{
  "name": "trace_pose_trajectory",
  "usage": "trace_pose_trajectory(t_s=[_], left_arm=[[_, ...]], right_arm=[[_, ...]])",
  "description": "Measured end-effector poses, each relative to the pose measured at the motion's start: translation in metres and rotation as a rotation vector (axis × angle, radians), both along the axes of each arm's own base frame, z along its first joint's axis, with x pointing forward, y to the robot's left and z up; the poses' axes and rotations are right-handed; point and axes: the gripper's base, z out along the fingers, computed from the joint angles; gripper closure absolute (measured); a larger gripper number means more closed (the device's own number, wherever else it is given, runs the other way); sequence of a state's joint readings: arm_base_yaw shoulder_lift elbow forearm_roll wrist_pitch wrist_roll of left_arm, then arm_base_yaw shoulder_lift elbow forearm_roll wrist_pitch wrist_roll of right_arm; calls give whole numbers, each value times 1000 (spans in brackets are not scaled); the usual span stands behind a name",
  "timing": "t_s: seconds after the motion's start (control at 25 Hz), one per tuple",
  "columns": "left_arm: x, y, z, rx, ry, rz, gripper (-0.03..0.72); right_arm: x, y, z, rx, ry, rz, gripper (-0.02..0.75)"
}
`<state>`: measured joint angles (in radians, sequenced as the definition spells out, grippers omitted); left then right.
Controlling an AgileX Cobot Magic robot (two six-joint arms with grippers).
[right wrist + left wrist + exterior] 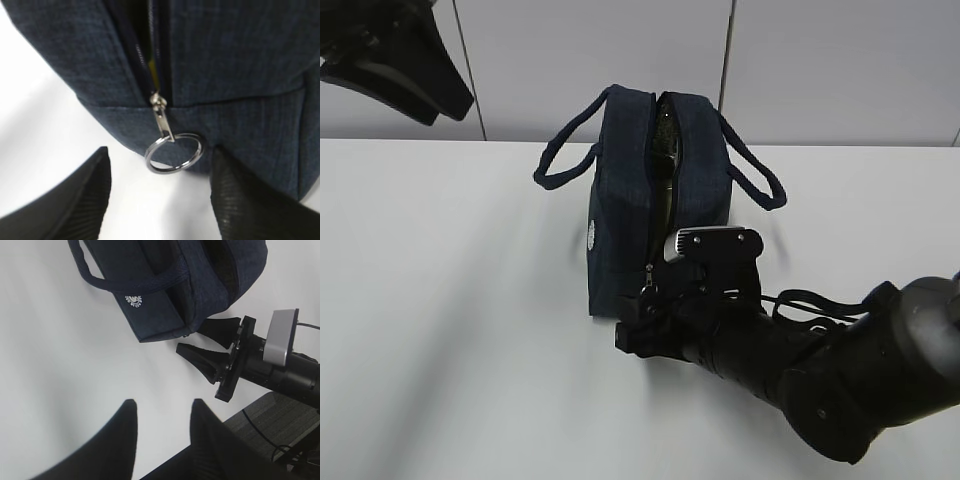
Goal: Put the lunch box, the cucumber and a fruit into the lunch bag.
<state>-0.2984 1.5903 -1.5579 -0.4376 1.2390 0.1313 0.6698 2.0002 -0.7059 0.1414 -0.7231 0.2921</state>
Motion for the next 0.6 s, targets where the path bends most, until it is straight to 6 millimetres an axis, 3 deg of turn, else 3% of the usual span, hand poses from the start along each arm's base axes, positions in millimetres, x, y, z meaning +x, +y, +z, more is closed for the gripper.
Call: trace_pose_trajectory(t_s=[0.6], left_arm=[[0,0,0,0,0,0,449]], right_arm=[[1,0,2,11,-18,-1,270]])
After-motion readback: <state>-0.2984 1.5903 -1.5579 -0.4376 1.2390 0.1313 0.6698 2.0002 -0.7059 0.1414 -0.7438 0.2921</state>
